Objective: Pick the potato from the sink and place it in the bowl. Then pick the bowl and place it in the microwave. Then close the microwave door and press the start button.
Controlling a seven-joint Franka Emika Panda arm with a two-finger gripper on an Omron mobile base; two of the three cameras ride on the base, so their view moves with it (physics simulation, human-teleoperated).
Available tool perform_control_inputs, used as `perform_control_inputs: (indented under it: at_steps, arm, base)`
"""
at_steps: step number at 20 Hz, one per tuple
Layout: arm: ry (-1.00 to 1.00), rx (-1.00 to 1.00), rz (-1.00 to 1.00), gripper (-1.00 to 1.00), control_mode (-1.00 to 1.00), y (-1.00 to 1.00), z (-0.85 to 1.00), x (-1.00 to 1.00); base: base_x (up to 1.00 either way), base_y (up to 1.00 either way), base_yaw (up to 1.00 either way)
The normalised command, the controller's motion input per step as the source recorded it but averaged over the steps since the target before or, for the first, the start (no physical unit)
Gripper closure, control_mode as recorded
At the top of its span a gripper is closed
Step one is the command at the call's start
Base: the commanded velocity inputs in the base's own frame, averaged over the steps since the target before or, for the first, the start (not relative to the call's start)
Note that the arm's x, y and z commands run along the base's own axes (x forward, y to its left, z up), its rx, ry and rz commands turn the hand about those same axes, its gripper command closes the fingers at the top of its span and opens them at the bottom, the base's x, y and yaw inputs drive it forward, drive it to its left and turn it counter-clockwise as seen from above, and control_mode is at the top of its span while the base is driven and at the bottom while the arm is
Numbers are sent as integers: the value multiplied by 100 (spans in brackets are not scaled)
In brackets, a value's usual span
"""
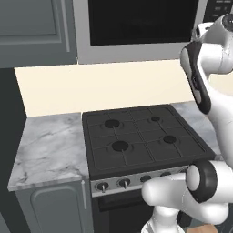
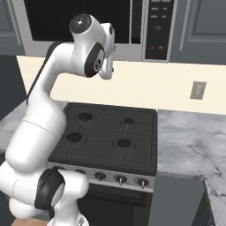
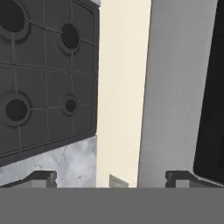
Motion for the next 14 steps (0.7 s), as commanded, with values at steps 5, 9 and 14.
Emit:
perform_control_inputs:
  at_steps: [5,9,14]
  arm:
    - [-4,18,17,-100,-100,-94,0,-34]
    - [-5,12,21,-100,-100,-88,-3,1]
    - [-10,1,14,-100,-100,-57,-6,6]
  base:
    - [0,0,0]
    - [0,0,0]
    - [0,0,0]
